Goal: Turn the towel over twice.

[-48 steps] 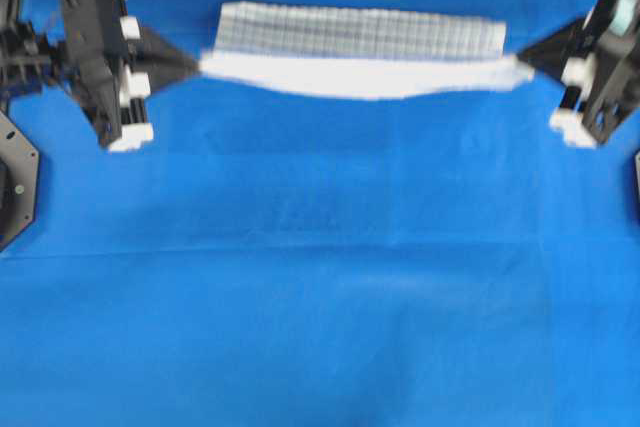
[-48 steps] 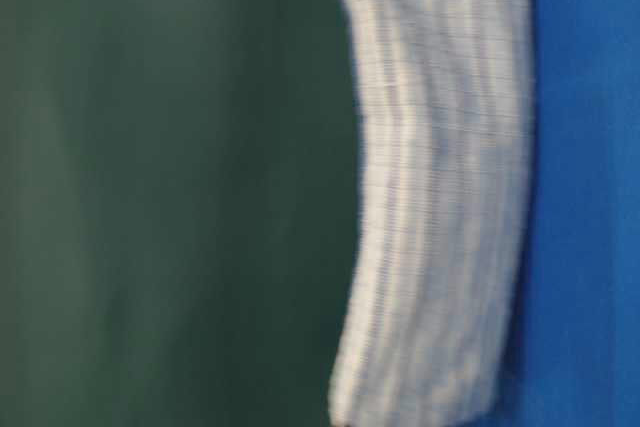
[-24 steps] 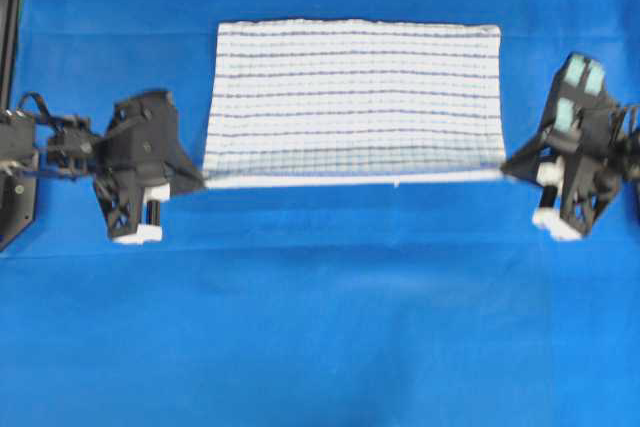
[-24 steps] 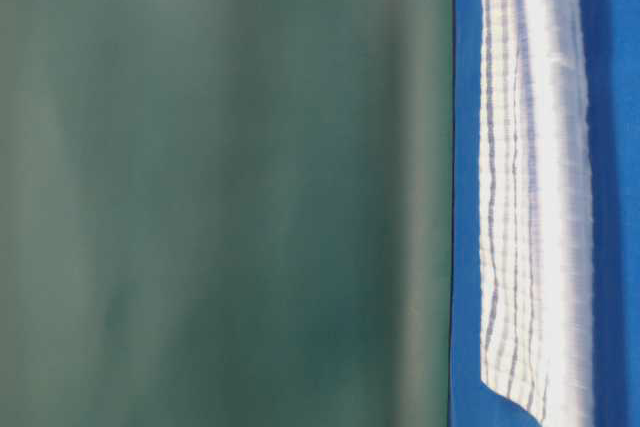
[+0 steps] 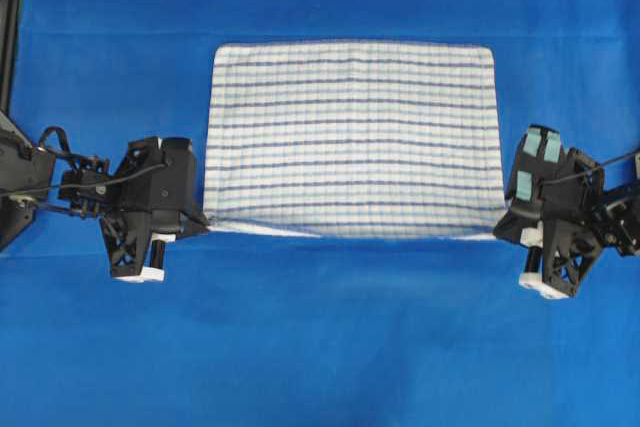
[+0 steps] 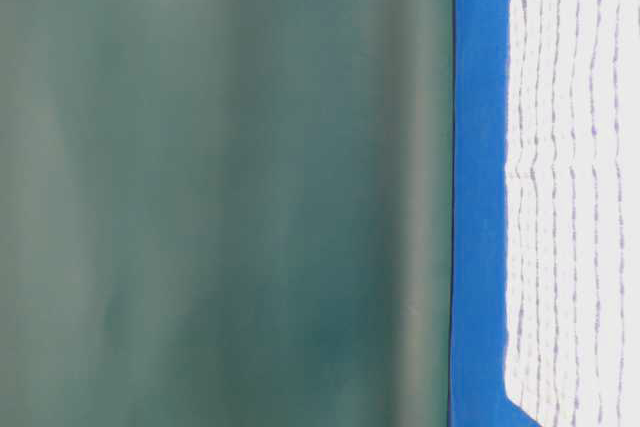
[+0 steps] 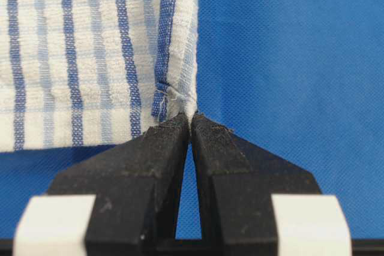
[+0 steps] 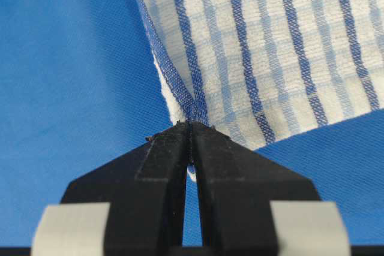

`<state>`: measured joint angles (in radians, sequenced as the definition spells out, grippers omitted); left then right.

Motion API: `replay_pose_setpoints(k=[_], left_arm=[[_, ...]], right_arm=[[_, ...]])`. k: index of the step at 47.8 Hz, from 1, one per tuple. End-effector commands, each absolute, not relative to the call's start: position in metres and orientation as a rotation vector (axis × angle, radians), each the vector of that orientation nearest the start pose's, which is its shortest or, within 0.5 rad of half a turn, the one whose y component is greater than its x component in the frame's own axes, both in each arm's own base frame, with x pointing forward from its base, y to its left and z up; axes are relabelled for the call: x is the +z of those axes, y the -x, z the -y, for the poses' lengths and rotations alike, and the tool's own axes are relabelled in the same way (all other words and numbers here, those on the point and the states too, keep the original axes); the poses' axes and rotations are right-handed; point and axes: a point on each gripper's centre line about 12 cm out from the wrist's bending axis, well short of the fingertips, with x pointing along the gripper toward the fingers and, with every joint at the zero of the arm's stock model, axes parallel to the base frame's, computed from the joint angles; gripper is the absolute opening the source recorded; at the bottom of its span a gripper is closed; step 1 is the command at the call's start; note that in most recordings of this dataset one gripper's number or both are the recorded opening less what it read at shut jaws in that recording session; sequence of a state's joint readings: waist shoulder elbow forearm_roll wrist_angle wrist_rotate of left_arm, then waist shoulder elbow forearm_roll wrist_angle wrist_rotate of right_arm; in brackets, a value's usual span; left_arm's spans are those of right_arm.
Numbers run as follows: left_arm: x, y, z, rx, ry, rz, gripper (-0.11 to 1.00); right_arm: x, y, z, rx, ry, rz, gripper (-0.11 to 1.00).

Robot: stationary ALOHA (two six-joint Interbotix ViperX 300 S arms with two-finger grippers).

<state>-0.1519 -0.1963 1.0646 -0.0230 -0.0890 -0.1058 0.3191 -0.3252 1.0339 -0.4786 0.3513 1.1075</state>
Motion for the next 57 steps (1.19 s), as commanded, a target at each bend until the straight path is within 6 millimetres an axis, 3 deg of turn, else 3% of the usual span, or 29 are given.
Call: replay_pose_setpoints(k=[1, 21, 29, 30, 35, 40, 49, 57], left_arm=[[0.127, -0.281, 0.045, -0.101, 0.064, -0.76, 0.02], [0.123, -0.286, 0.047, -0.104, 0.058, -0.778, 0.05], [0.123, -0.286, 0.047, -0.103, 0.059, -0.781, 0.31], [0.123, -0.286, 0.047, -0.103, 0.059, -0.781, 0.36], [0.124, -0.288, 0.048, -0.106, 0.058, -0.778, 0.64], [0.126, -0.288, 0.049, -0.109, 0.056, -0.781, 0.81], [0.143, -0.29, 0.05, -0.114, 0.048, -0.781, 0.8], [0.173, -0.289, 0.044, -0.107, 0.047, -0.732, 0.8]], right_arm=[[0.141, -0.247, -0.064, -0.168, -0.364, -0.976, 0.04], [0.132, -0.247, -0.064, -0.183, -0.35, -1.01, 0.05], [0.132, -0.248, -0.064, -0.183, -0.349, -1.01, 0.06], [0.132, -0.248, -0.065, -0.183, -0.35, -1.01, 0.07], [0.132, -0.248, -0.065, -0.184, -0.35, -1.01, 0.39], [0.134, -0.249, -0.065, -0.181, -0.349, -1.004, 0.64], [0.147, -0.253, -0.064, -0.172, -0.33, -0.97, 0.58], [0.177, -0.252, -0.053, -0.211, -0.264, -0.908, 0.58]])
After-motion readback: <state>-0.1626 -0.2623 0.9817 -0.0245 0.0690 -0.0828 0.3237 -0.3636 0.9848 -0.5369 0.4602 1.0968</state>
